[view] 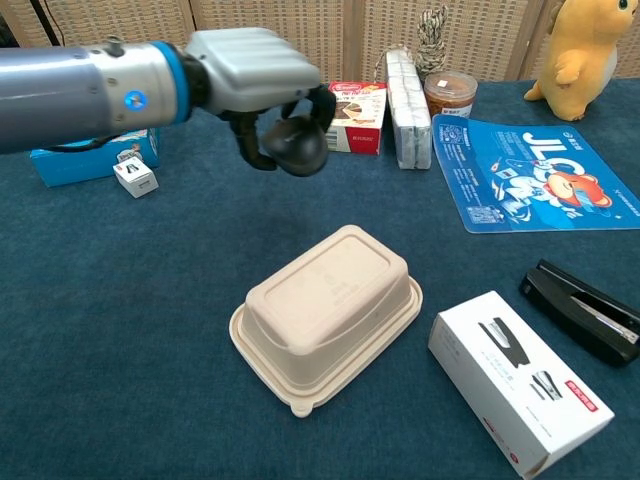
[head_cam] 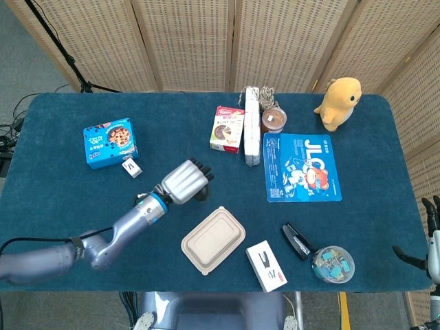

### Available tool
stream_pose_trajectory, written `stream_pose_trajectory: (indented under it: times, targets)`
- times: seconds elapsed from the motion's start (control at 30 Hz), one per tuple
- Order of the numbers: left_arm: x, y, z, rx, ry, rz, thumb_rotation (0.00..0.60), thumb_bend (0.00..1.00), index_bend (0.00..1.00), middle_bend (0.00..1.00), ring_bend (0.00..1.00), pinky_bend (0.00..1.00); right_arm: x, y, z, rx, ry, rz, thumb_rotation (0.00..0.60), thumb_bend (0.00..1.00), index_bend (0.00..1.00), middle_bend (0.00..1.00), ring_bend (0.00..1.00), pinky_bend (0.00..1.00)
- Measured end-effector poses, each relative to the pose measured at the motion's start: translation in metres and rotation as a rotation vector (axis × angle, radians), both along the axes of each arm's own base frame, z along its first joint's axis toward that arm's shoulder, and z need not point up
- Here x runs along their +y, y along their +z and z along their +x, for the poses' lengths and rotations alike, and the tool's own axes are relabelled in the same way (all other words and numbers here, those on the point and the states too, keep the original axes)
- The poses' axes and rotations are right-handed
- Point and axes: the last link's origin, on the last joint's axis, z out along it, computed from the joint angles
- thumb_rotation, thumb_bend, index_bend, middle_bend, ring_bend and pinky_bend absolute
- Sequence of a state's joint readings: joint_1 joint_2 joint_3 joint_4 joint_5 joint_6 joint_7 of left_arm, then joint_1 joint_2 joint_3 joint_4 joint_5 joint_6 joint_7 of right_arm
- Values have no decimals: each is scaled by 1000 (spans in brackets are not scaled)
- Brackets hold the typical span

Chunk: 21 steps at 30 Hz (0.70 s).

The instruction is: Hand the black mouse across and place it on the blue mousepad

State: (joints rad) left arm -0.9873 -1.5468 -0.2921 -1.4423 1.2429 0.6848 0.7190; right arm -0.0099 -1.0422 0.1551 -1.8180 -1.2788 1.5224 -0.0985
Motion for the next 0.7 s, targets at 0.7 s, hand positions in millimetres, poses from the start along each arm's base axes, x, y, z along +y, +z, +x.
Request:
stream_pose_trajectory:
  times: [0.7]
  targets:
    - [18, -108, 72, 142, -48, 20, 600, 258, 497, 497, 404, 455, -2, 15, -14, -29, -49, -36, 600, 0, 0, 0, 0, 0]
